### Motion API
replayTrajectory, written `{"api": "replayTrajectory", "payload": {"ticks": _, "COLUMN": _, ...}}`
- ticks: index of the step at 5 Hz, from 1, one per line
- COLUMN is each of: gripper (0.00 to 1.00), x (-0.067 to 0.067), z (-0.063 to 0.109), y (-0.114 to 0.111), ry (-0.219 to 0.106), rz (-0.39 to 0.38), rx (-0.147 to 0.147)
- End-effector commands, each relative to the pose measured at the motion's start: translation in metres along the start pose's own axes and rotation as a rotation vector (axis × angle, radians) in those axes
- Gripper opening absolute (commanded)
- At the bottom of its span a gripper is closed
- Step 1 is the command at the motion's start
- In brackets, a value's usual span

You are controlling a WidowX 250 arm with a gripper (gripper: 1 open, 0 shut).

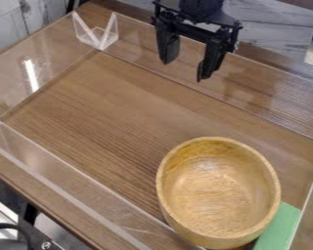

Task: Remove the green block from inside the brown bowl and put it on the table

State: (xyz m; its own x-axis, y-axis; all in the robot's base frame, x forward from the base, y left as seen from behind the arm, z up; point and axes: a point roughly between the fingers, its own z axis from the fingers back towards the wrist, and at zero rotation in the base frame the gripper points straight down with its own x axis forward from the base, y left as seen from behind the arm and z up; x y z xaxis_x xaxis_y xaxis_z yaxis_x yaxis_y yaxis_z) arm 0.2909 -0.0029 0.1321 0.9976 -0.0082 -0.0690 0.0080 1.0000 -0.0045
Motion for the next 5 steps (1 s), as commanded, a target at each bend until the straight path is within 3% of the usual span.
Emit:
{"api": "replayTrajectory", "payload": {"ticks": 1, "gripper": 1.0, "x": -0.001, "z": -0.005, "y": 0.011, "ry": -0.009, "rz": 0.004, "rx": -0.002}}
{"api": "replayTrajectory", "payload": {"ticks": 2, "gripper": 1.0, "x": -0.012, "z": -0.023, "y": 0.034, "ry": -0.013, "rz": 0.002, "rx": 0.002}}
{"api": "replayTrajectory", "payload": {"ticks": 3, "gripper": 1.0, "x": -0.046, "z": -0.034, "y": 0.059, "ry": -0.062, "rz": -0.04, "rx": 0.014}}
{"api": "replayTrajectory", "payload": {"ticks": 4, "gripper": 1.0, "x": -0.091, "z": -0.04, "y": 0.085, "ry": -0.132, "rz": -0.11, "rx": 0.024}}
{"api": "replayTrajectory", "payload": {"ticks": 5, "gripper": 1.0, "x": -0.099, "z": -0.027, "y": 0.134, "ry": -0.211, "rz": -0.093, "rx": 0.05}}
